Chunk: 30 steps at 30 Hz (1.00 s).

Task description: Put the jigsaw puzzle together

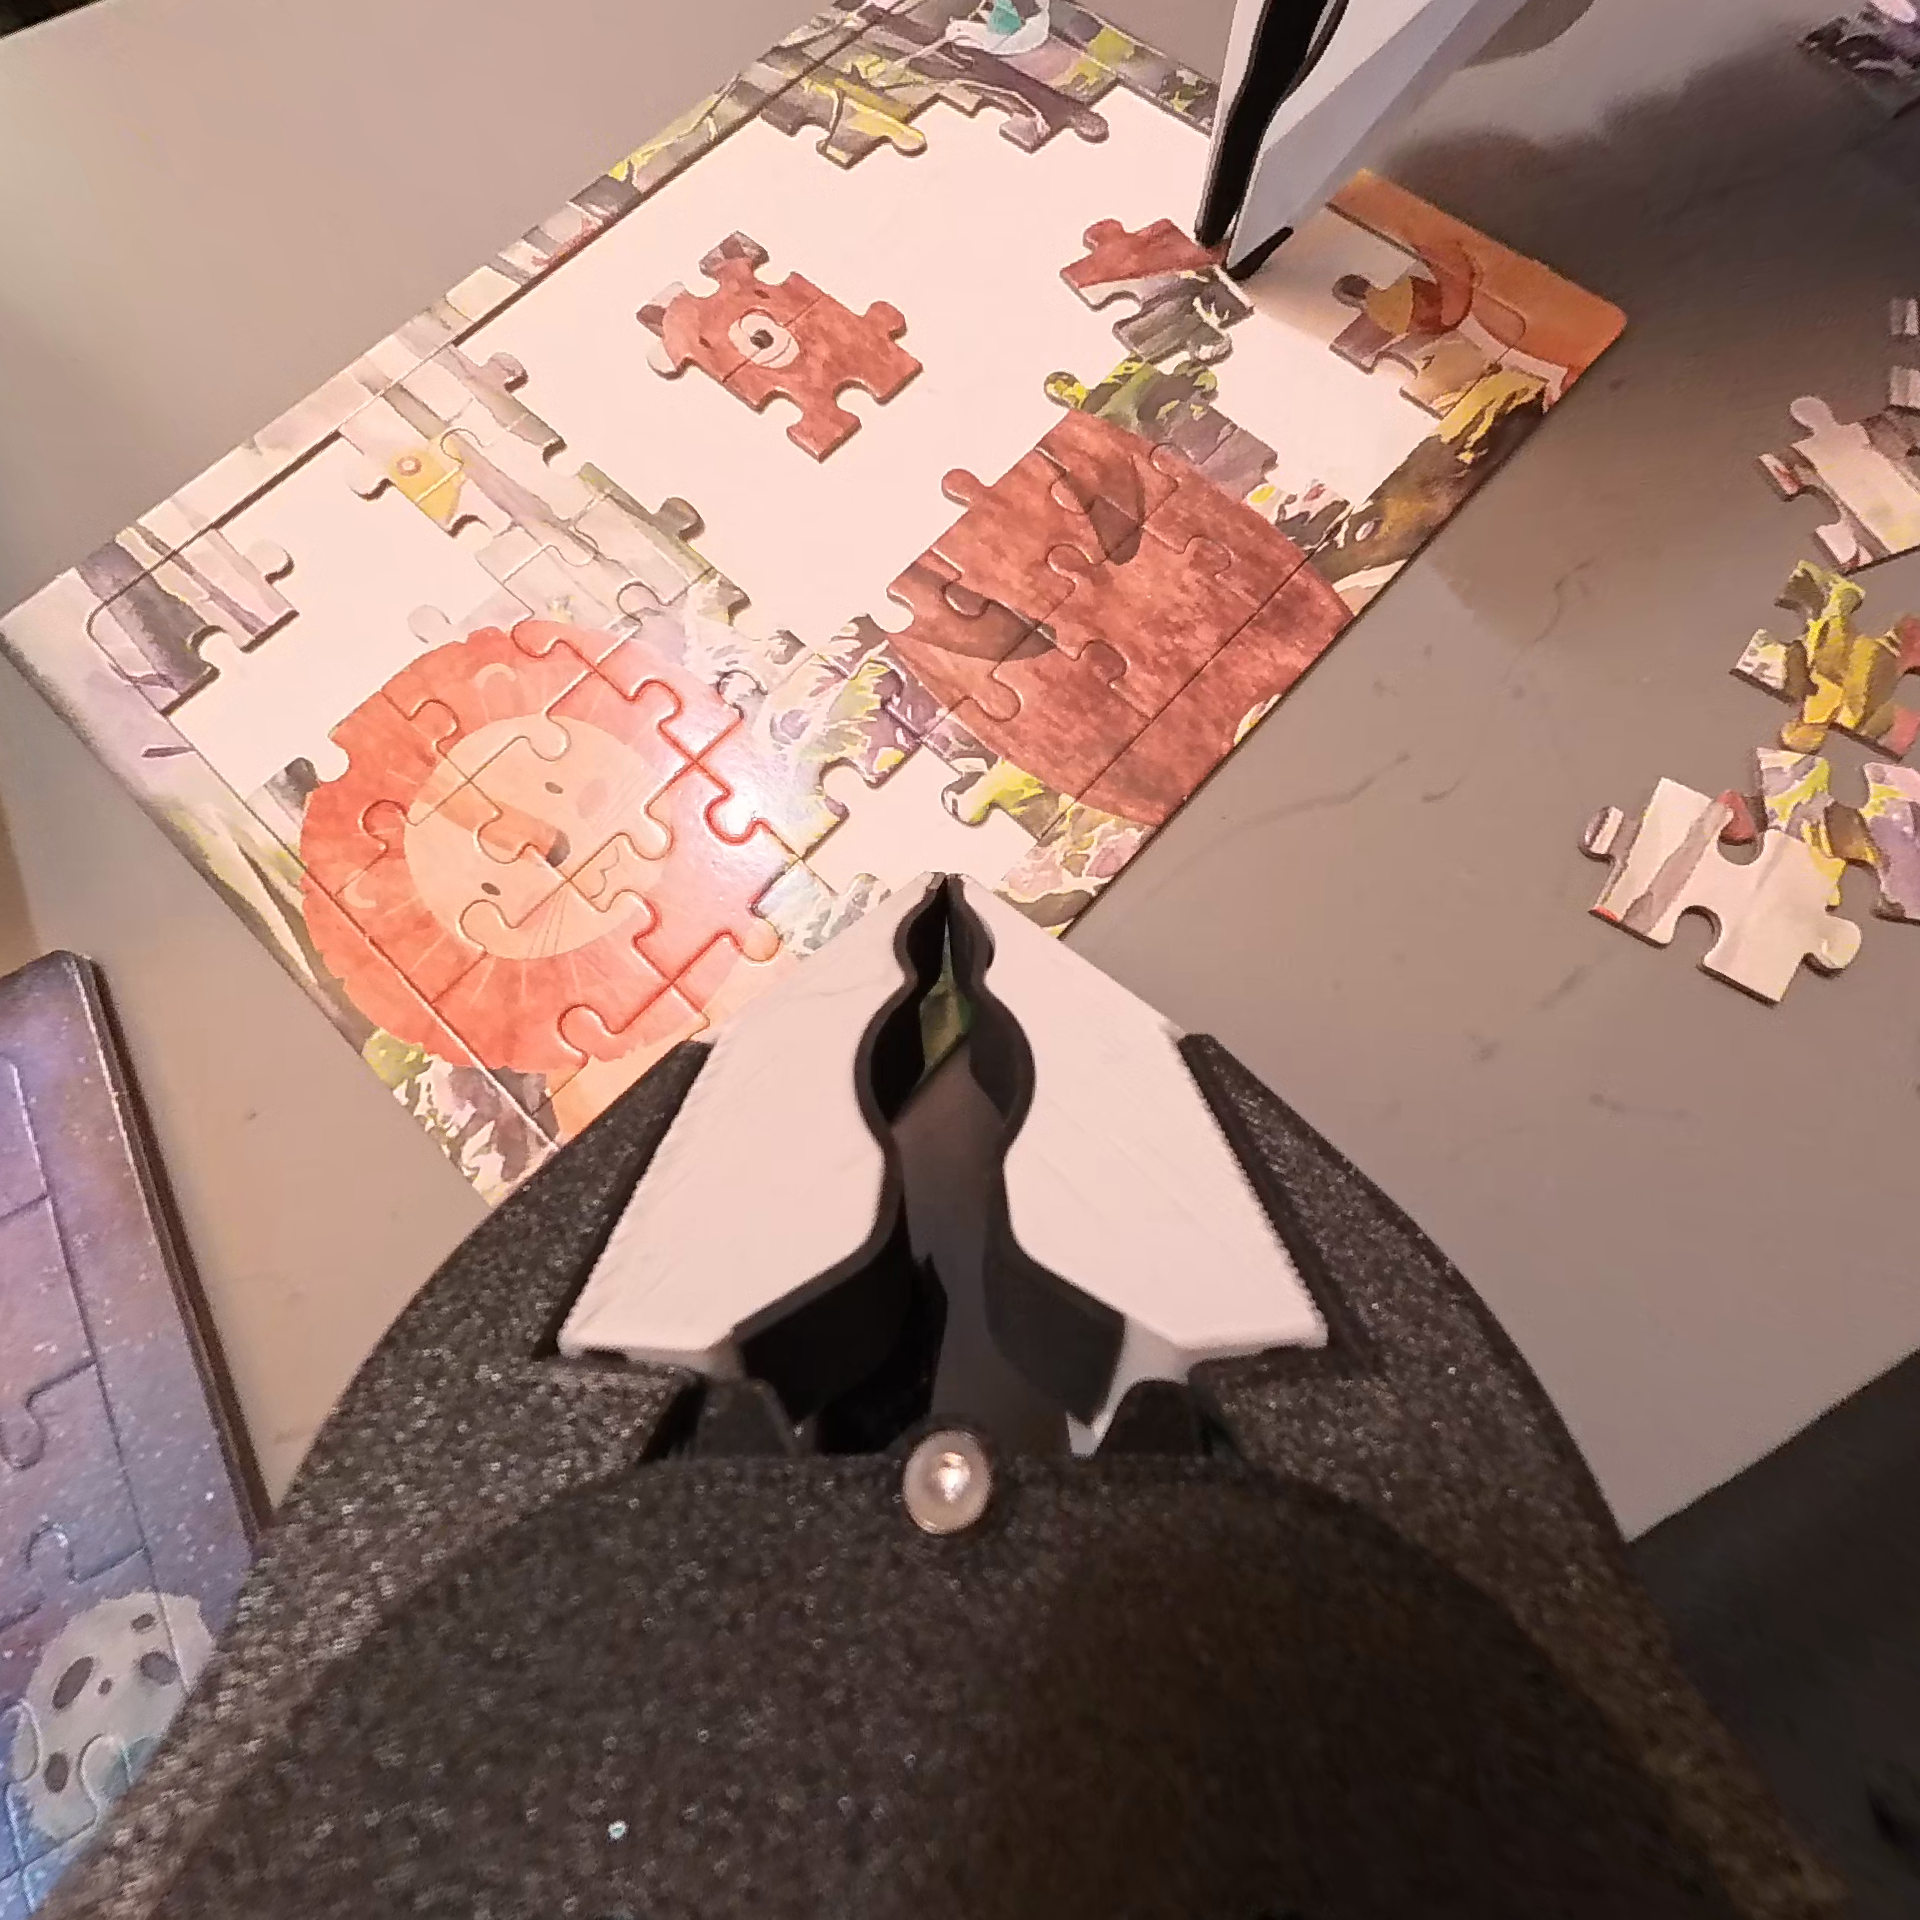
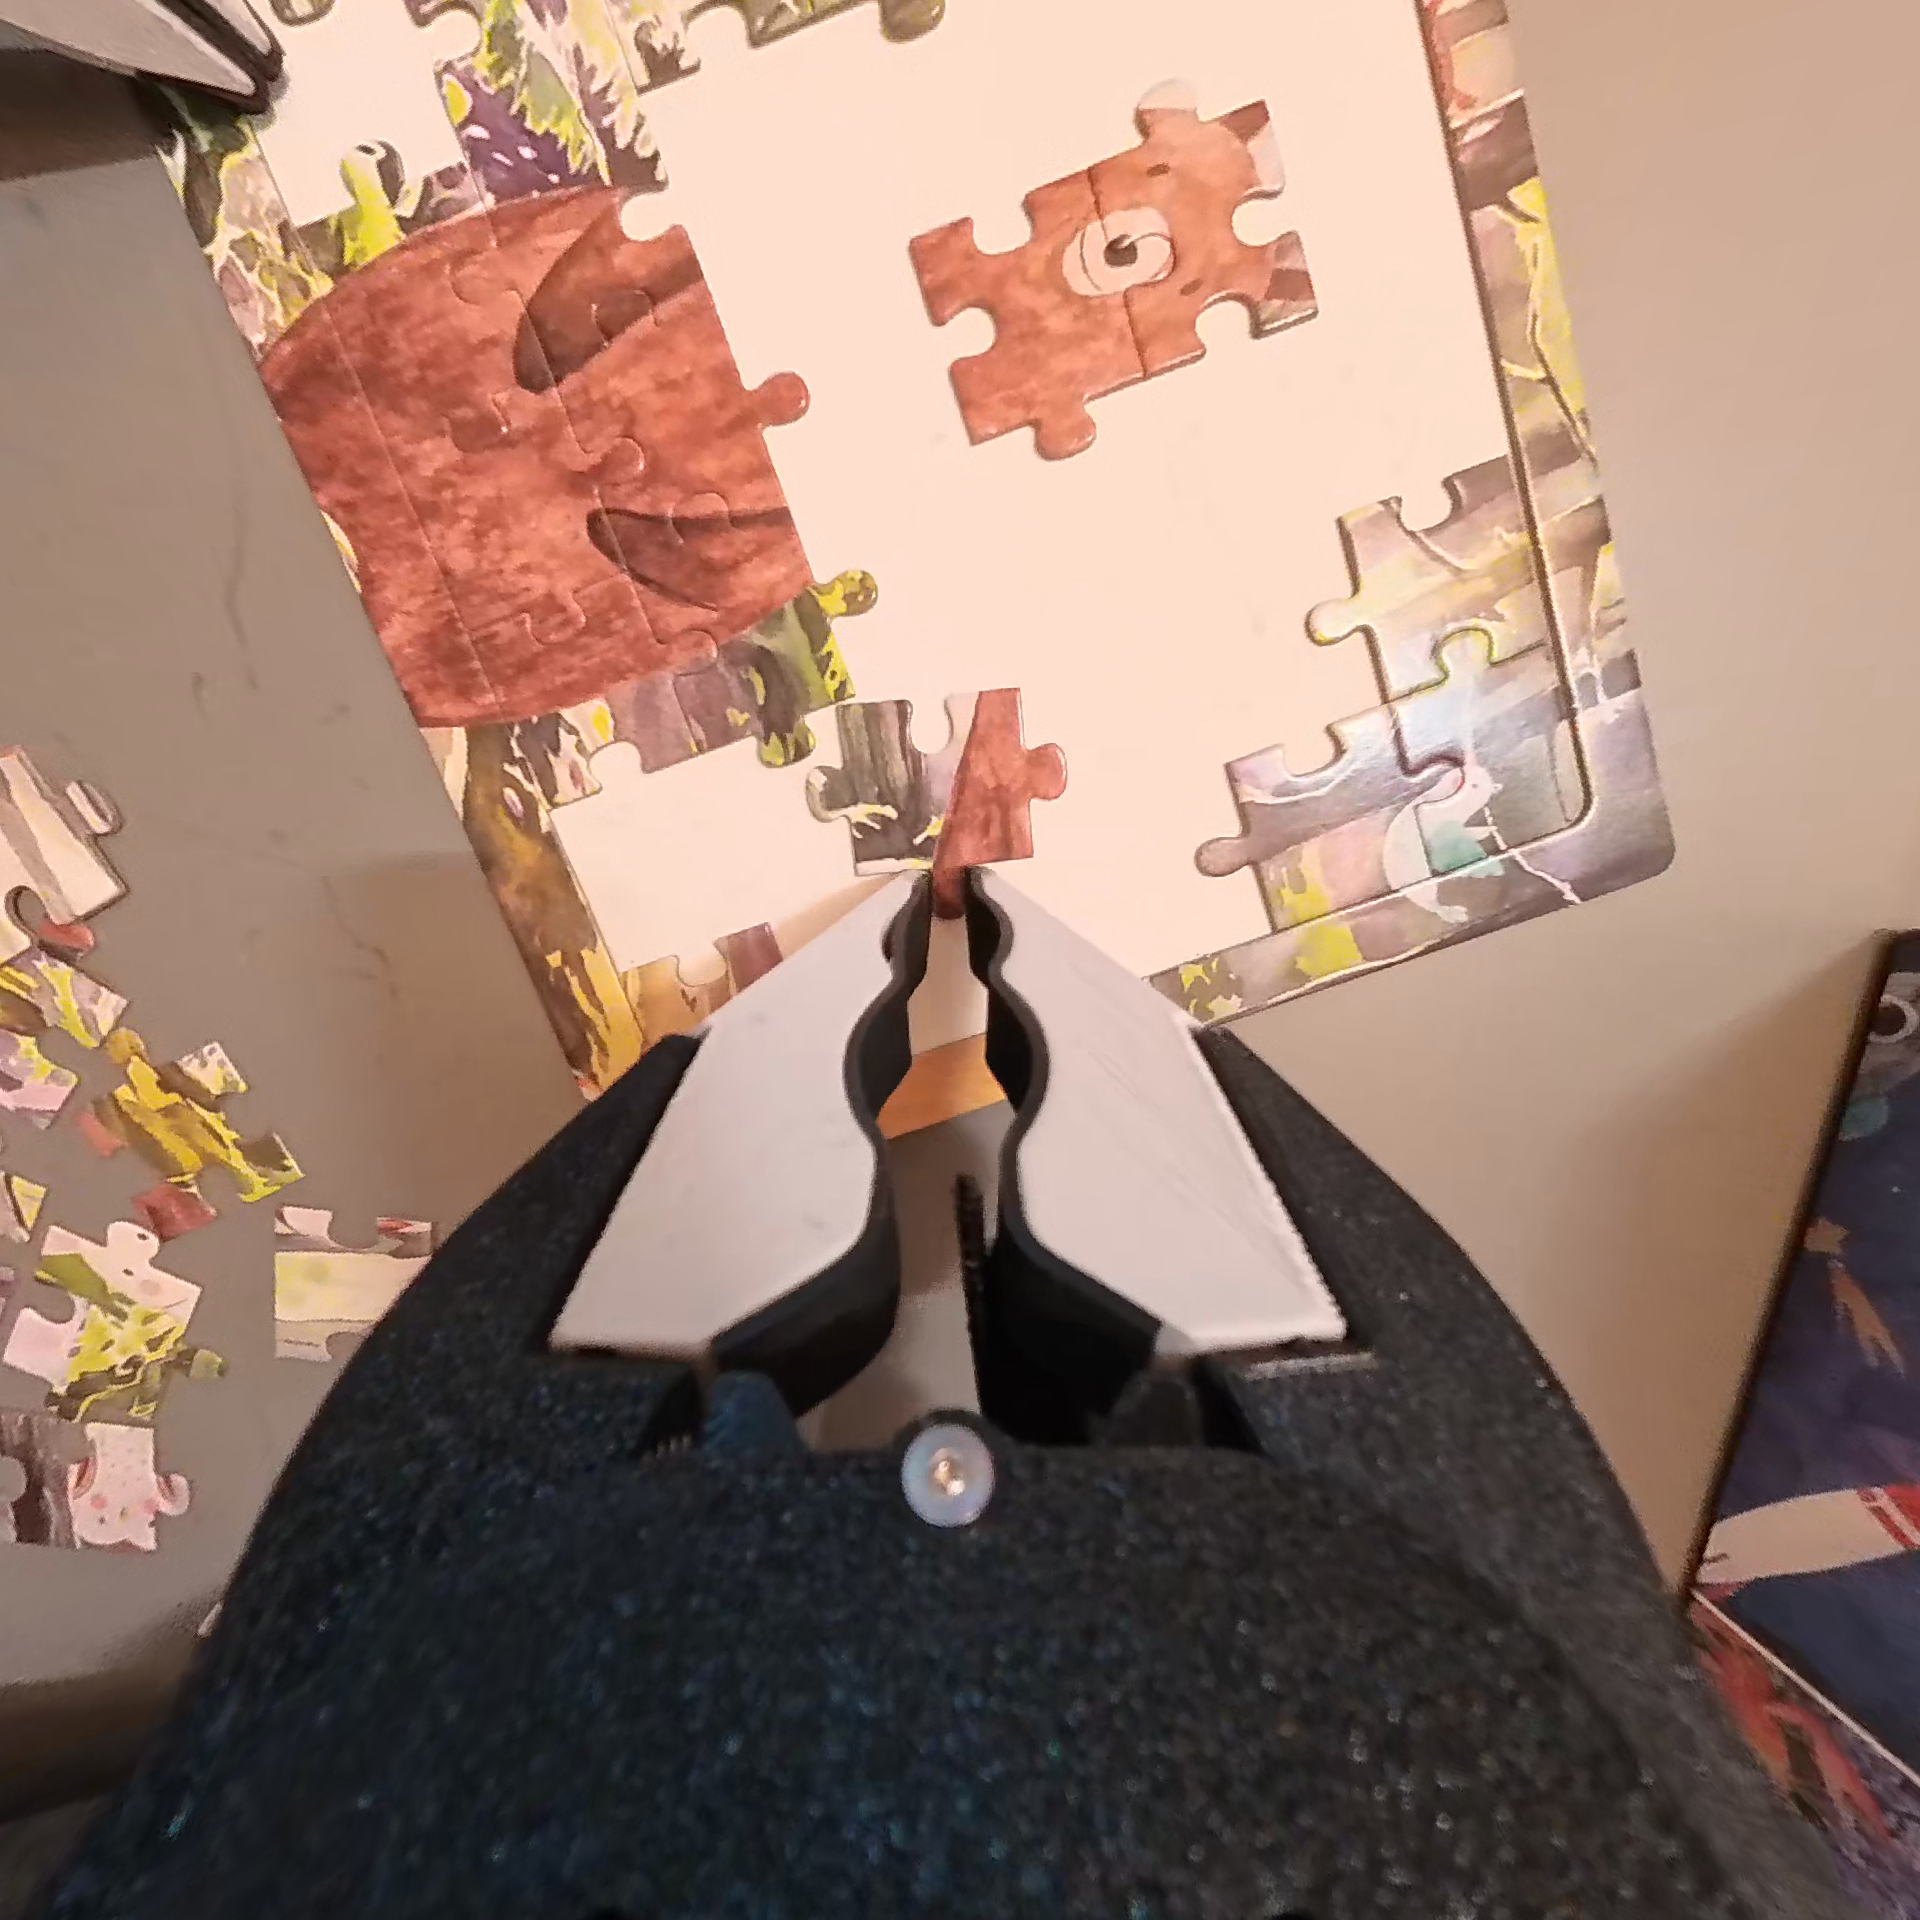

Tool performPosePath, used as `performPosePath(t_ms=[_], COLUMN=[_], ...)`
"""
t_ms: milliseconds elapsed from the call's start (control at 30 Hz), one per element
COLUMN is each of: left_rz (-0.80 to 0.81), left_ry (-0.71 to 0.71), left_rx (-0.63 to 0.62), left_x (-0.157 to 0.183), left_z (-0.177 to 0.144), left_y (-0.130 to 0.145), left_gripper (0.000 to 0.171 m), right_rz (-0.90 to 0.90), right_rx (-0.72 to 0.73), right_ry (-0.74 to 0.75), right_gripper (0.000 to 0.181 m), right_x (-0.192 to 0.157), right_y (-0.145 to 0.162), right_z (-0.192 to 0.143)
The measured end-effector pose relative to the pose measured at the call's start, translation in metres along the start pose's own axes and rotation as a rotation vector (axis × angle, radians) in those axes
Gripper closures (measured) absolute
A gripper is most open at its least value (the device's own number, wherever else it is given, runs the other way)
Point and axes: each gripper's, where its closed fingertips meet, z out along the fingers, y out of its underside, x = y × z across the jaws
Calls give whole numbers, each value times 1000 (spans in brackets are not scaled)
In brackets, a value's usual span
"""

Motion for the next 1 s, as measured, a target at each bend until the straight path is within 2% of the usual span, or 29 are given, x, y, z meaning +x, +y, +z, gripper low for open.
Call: performPosePath(t_ms=[200,300,367,500,533,600,633,700,800,900,1000], left_rz=[-1,-1,-1,0,0,1,1,1,2,3,3], left_ry=[1,1,1,0,0,1,1,1,1,0,-1], left_rx=[0,1,1,1,1,2,2,3,4,2,2], left_x=[0,0,0,0,0,0,0,0,0,0,0], left_z=[0,0,0,0,0,0,0,0,0,0,0], left_y=[0,0,0,0,0,0,0,0,0,0,0], left_gripper=[171,171,171,171,171,171,171,171,171,171,171], right_rz=[44,123,221,421,452,531,536,459,313,214,201], right_rx=[-13,43,122,124,124,122,122,134,130,114,100], right_ry=[21,53,40,-10,-18,-37,-59,-91,79,78,68], right_gripper=[176,176,176,175,180,175,166,165,172,180,181], right_x=[2,7,4,-14,-21,-34,-42,-56,-29,-26,-25], right_y=[1,-7,-24,-49,-55,-67,-72,-81,-68,-57,-54], right_z=[-4,-16,-23,-2,6,18,22,19,-1,-1,12])
